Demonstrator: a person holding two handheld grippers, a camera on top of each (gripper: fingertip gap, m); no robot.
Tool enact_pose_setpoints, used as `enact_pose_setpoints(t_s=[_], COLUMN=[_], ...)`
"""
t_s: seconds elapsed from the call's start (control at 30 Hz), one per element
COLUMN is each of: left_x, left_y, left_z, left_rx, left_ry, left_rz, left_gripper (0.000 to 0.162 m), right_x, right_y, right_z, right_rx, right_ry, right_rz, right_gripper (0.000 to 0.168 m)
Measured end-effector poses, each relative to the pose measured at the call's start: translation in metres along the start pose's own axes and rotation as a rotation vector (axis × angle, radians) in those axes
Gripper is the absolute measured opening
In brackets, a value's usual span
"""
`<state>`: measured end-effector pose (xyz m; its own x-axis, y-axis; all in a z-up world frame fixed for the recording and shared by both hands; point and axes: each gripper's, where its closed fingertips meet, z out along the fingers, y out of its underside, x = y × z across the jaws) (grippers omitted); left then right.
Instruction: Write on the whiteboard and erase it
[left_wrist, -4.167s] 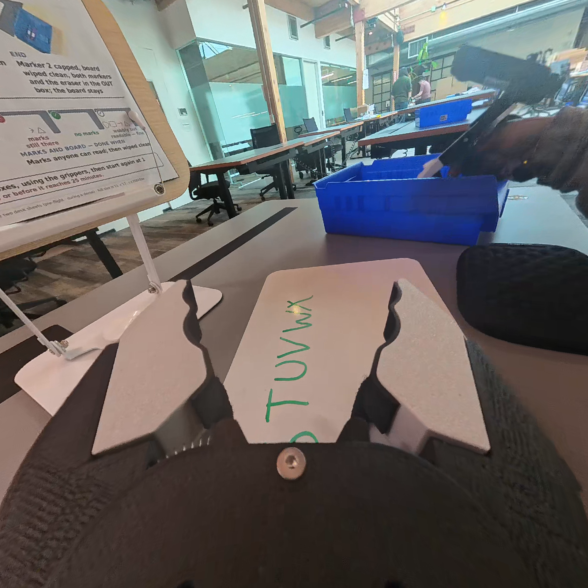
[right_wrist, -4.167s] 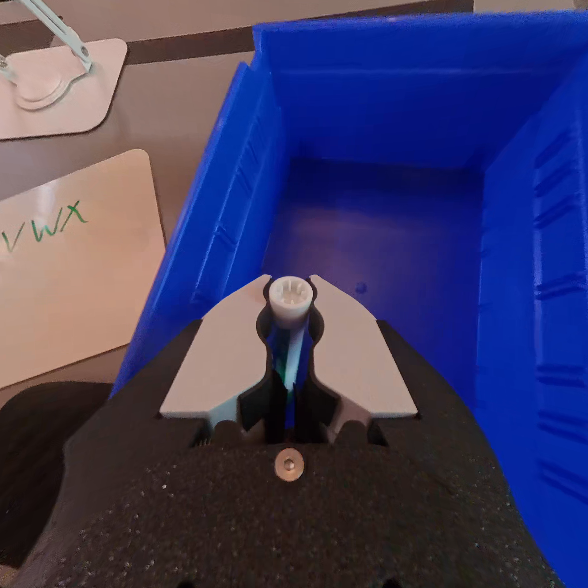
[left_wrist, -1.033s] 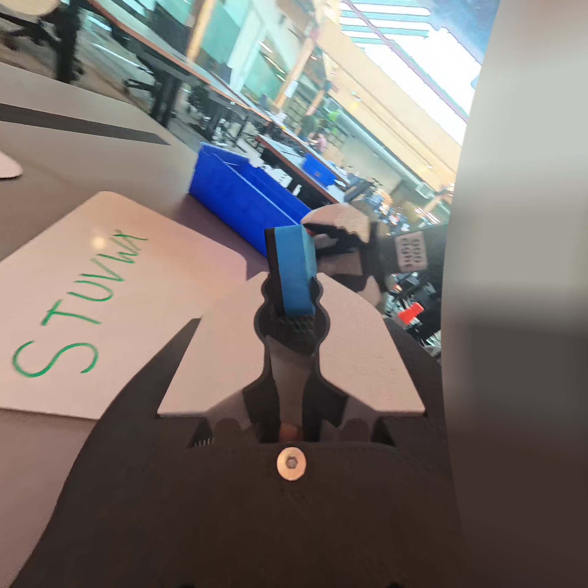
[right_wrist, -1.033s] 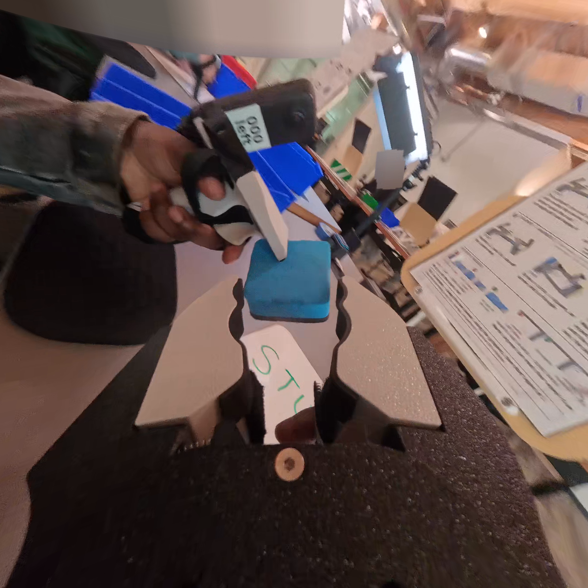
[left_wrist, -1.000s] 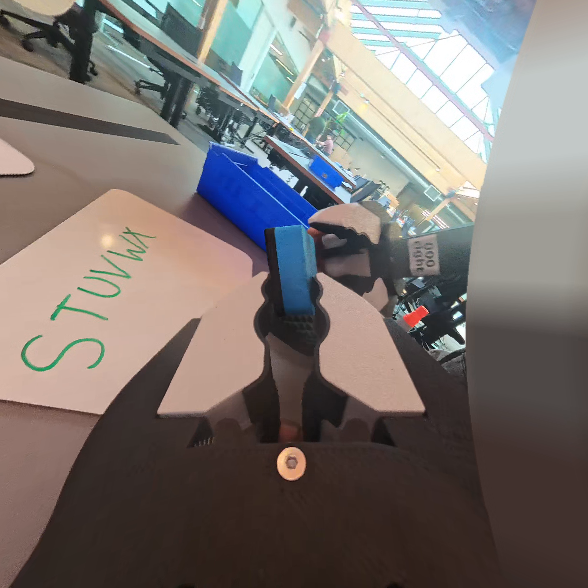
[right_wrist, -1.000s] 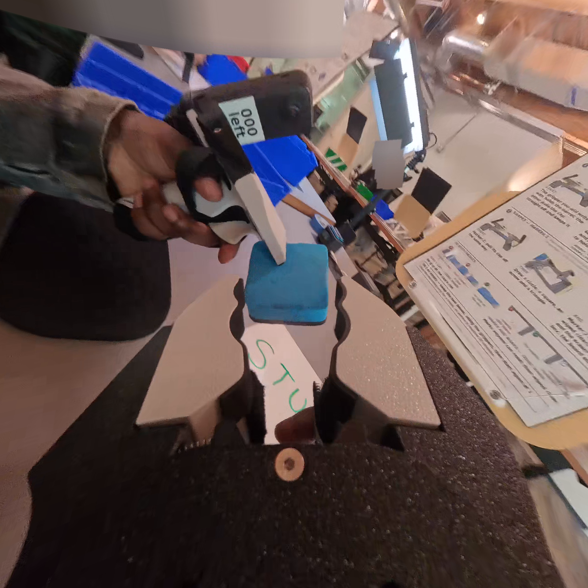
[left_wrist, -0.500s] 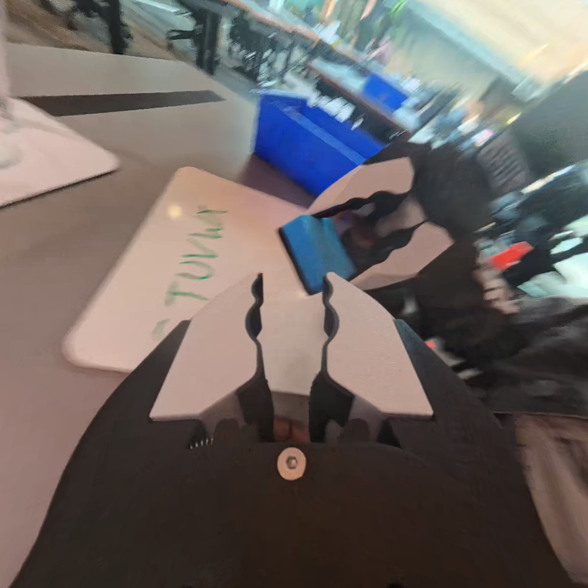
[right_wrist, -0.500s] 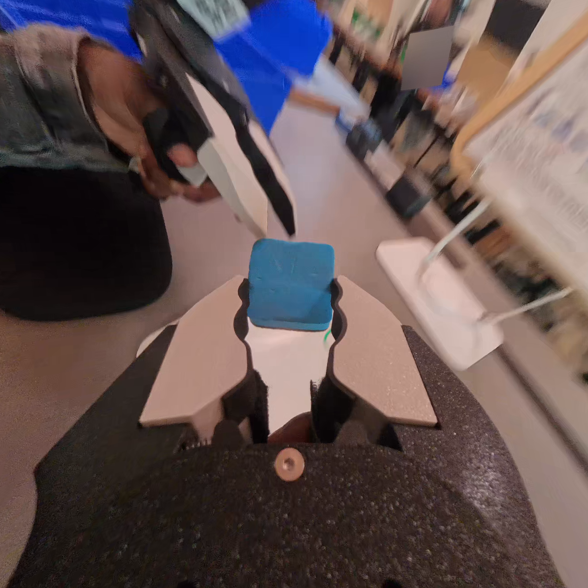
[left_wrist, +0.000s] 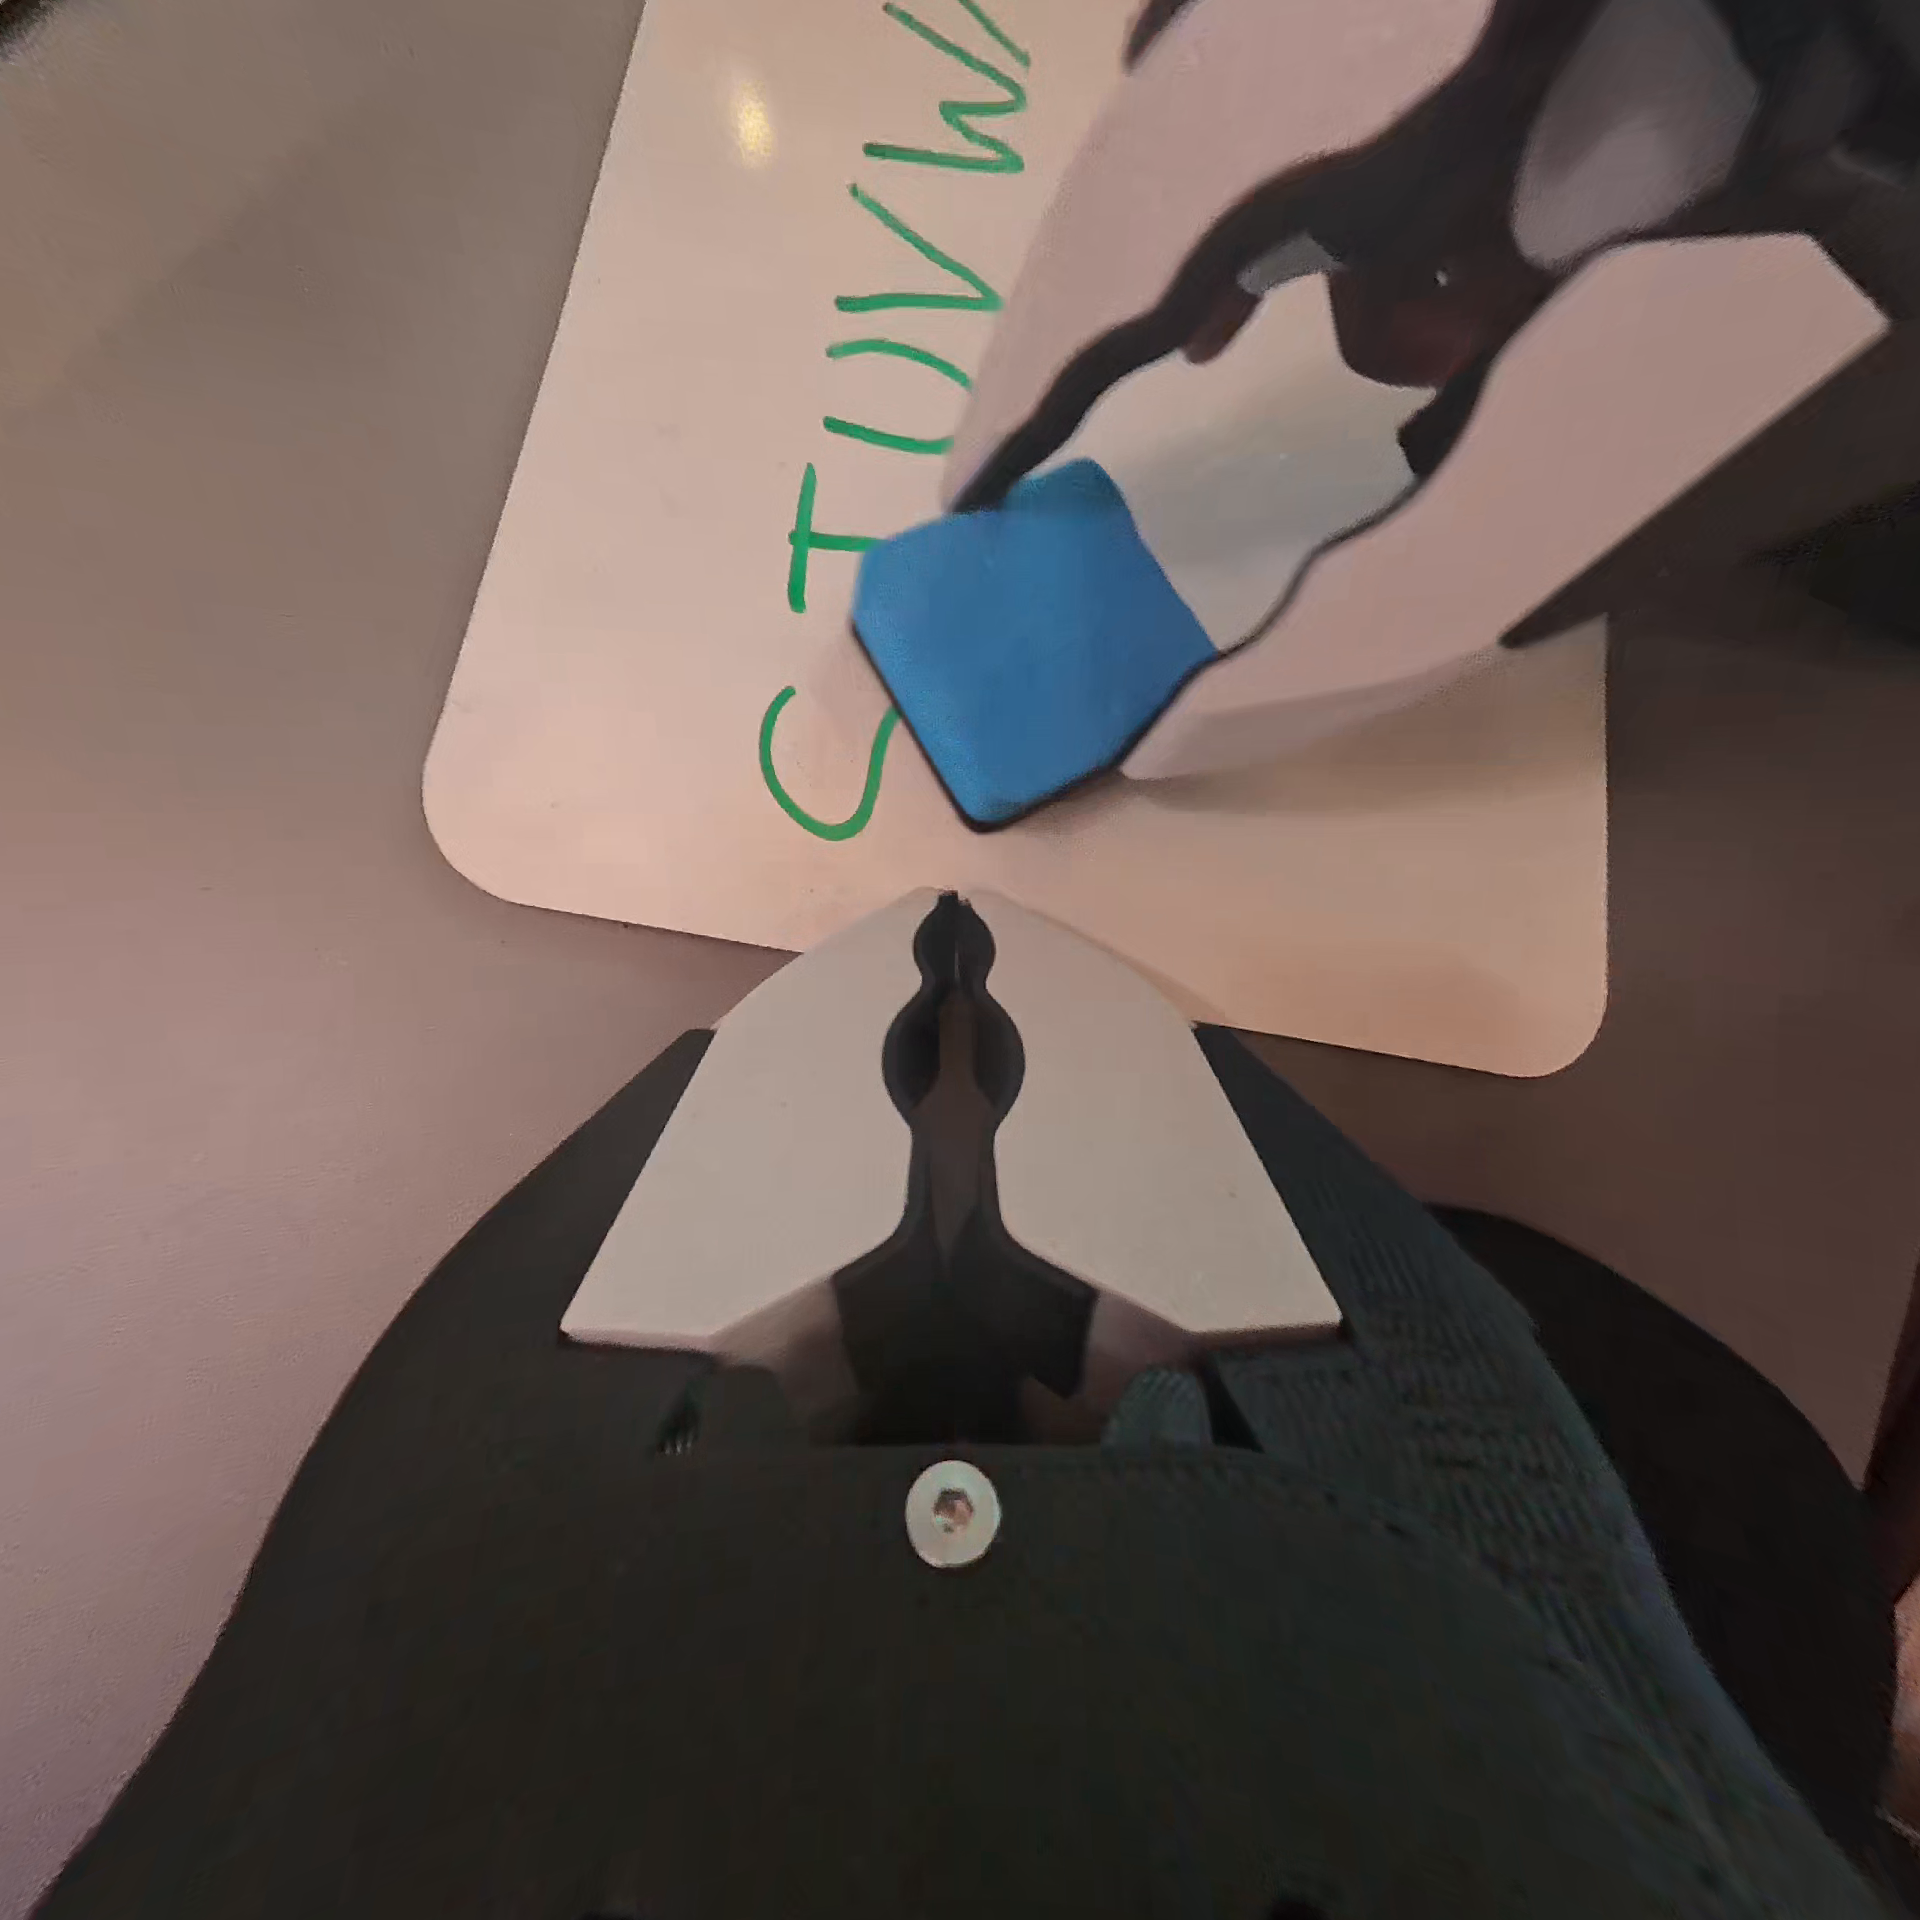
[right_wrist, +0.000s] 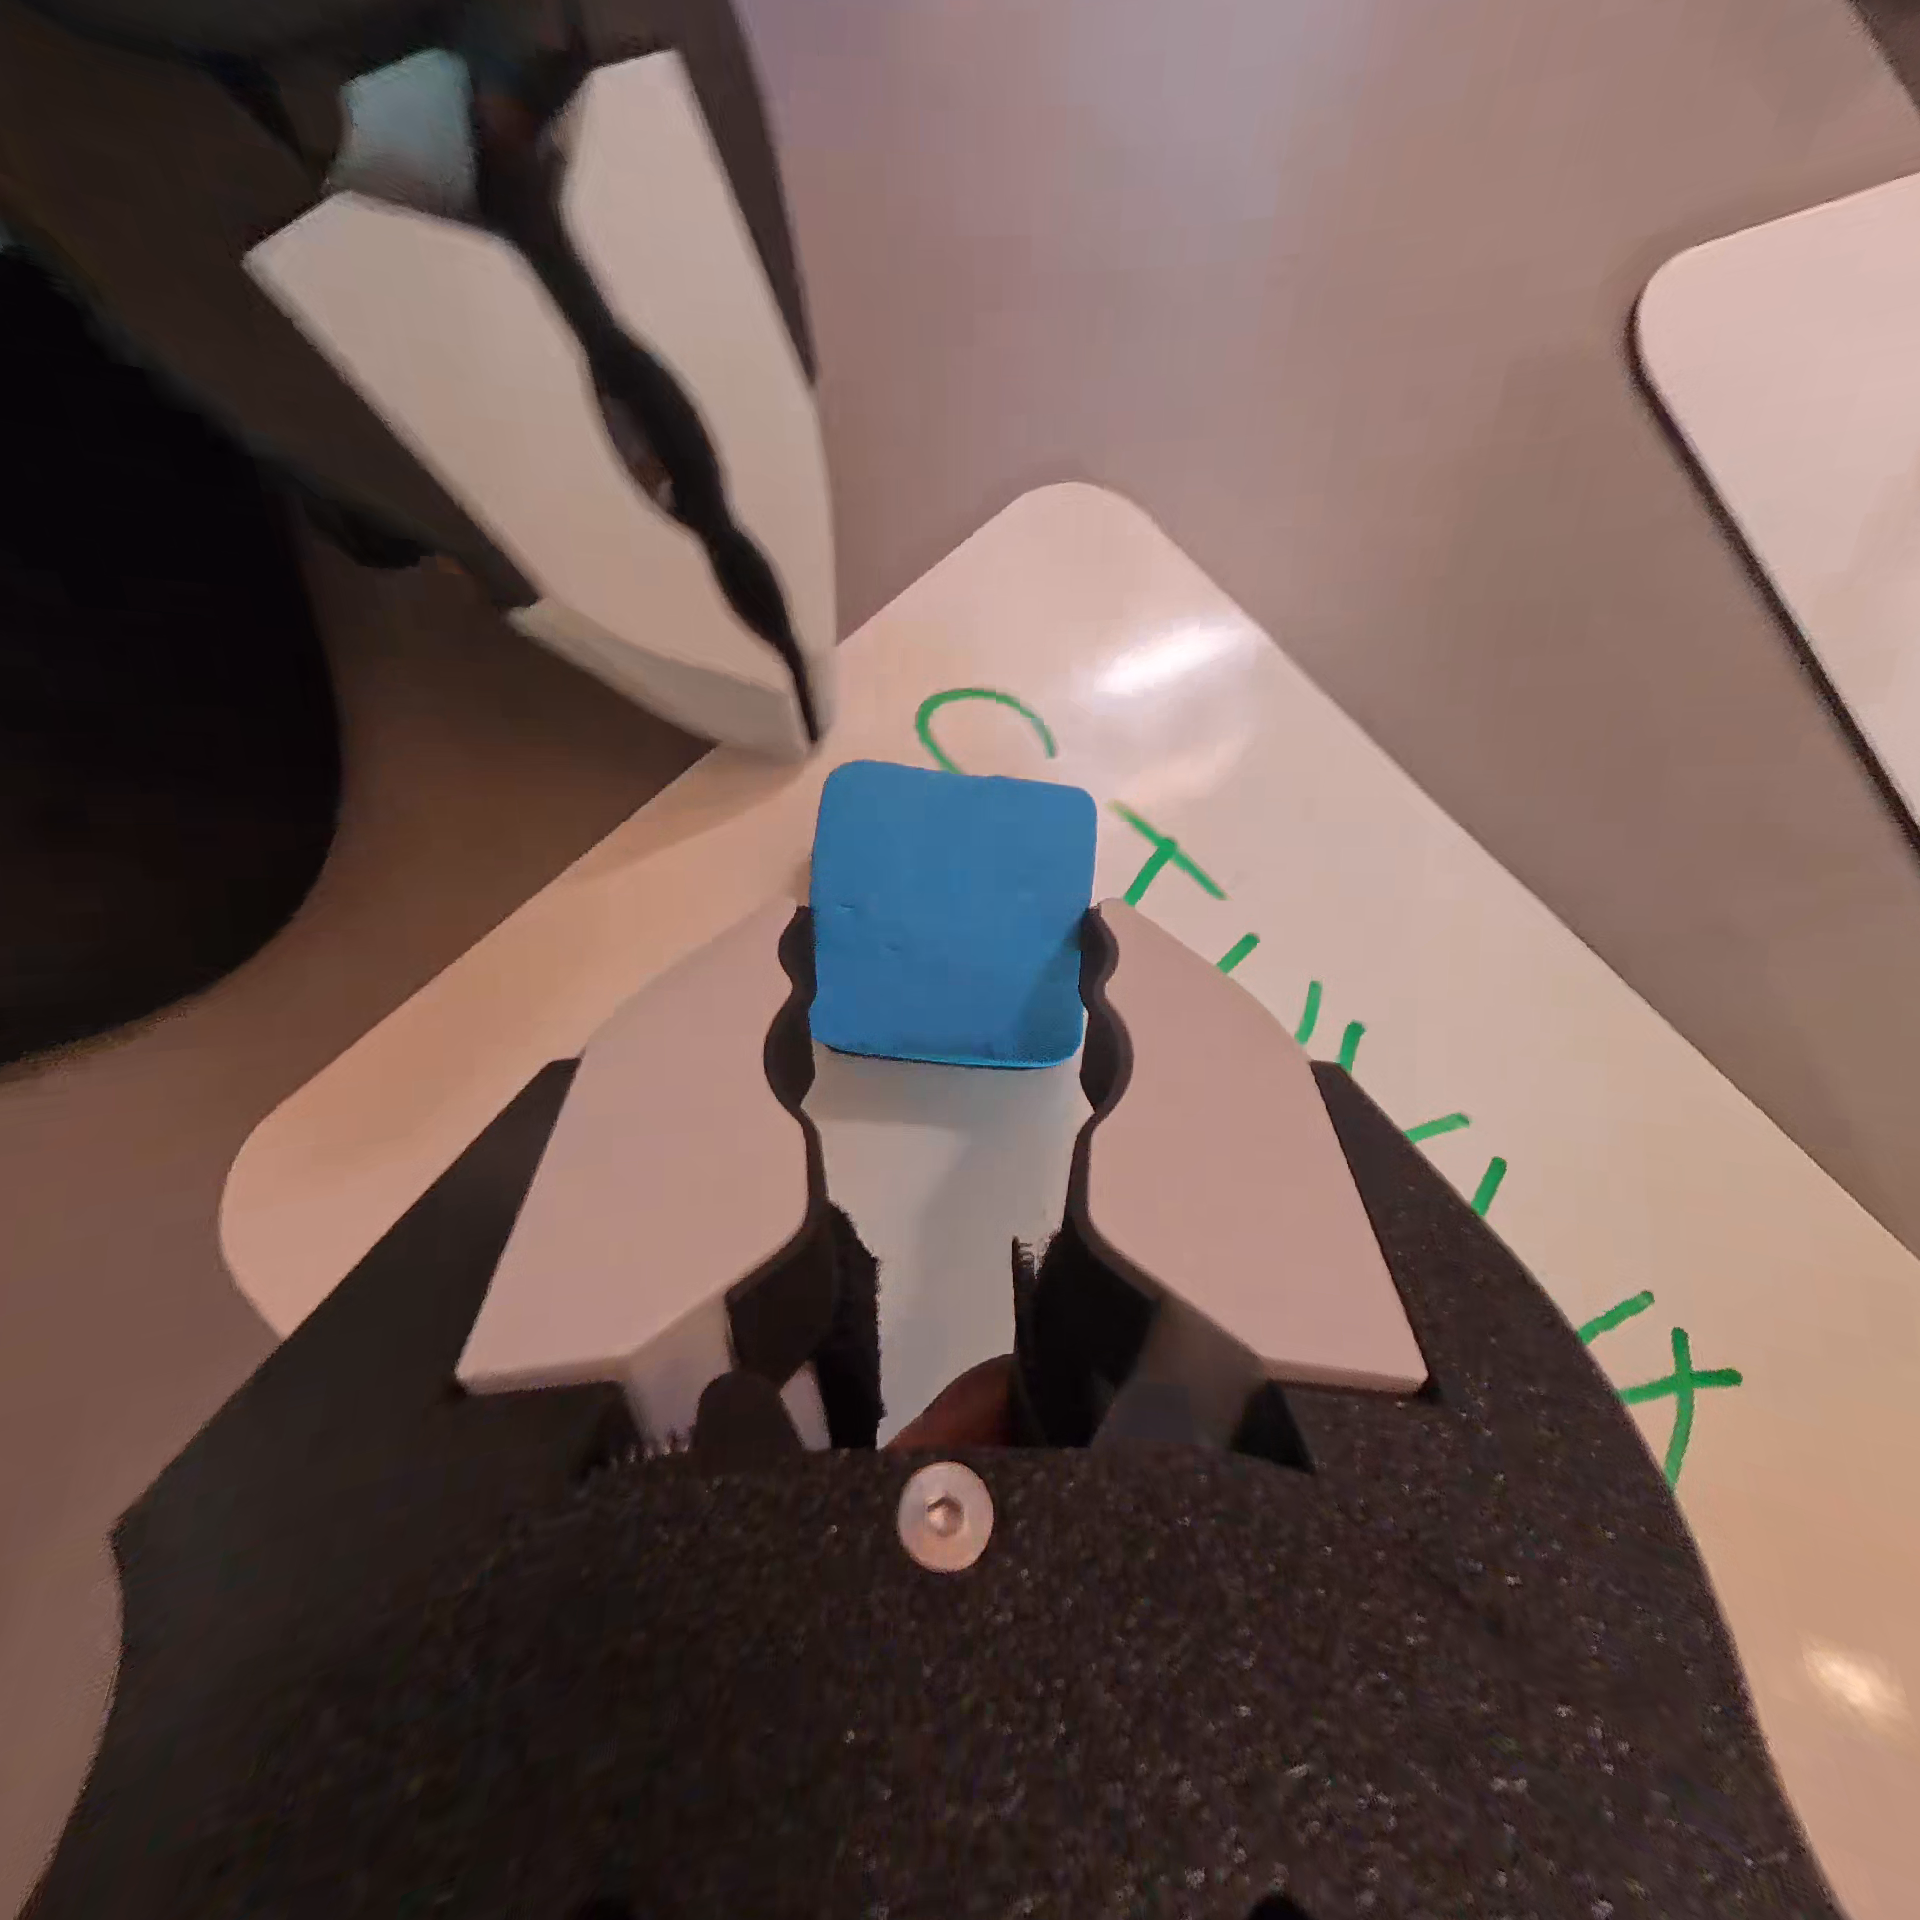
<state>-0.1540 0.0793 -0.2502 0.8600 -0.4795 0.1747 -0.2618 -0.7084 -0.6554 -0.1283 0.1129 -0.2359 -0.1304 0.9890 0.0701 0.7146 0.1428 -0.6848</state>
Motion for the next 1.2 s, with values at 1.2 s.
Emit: enact_pose_setpoints(t_s=[1.2], left_x=[0.0], left_y=[0.003], left_z=[-0.002], left_rx=[0.021], left_ry=[-0.039], left_rz=[0.057], left_gripper=[0.002], right_x=[0.045], right_y=[-0.018], right_z=[0.022], right_rx=[0.003], right_ry=[0.092], right_rz=[0.092], right_gripper=[0.049])
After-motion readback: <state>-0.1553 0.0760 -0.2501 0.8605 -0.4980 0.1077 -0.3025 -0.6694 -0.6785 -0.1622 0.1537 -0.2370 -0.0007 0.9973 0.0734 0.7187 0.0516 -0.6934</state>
